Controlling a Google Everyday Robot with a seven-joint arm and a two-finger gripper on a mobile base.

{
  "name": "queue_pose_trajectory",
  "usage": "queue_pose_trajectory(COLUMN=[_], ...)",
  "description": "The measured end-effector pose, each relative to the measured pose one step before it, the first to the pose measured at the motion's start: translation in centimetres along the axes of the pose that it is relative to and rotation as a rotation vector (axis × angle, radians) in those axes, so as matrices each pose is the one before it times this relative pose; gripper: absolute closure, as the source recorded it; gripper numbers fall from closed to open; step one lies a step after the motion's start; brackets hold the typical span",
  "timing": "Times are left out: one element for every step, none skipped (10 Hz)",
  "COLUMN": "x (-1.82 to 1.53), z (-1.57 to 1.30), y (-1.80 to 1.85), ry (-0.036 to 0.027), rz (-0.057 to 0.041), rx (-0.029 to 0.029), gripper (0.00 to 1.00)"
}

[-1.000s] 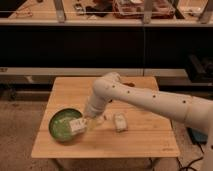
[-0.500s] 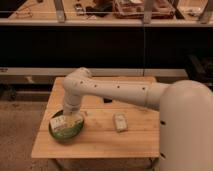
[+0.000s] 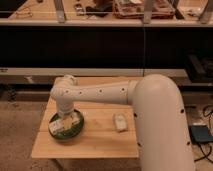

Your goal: Place the bottle in the ceramic bowl

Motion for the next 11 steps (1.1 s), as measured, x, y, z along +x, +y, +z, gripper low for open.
queue_pose_trajectory(x=[-0.258, -0.223, -0.307, -0.436, -0.057, 0.098, -0.08, -0.081, 0.012, 0.022, -0.026], z=[0.106, 0.097, 0.096, 0.191, 0.027, 0.018, 0.031, 0.003, 0.01, -0.013, 0.017], y=[-0.184, -0.024, 0.085, 0.309, 0.112, 0.067, 0.013, -0.005, 0.009, -0.004, 0.013], ry=[0.00731, 0.00156, -0.00599, -0.01896, -0.00406, 0.00163, -0.00012, -0.00029, 0.00008, 0.00008, -0.00062], rz=[-0.00189, -0.00302, -0.00156, 0.0055, 0.00061, -0.00295, -0.00244, -0.00212, 0.00016, 0.00037, -0.00008], rx=[0.00745, 0.00341, -0.00005, -0.00836, -0.00272, -0.00183, -0.00076, -0.00015, -0.00023, 0.00017, -0.00039], gripper=[0.55, 0.47, 0.37, 0.25, 0.22, 0.2, 0.2, 0.2, 0.2, 0.2, 0.2])
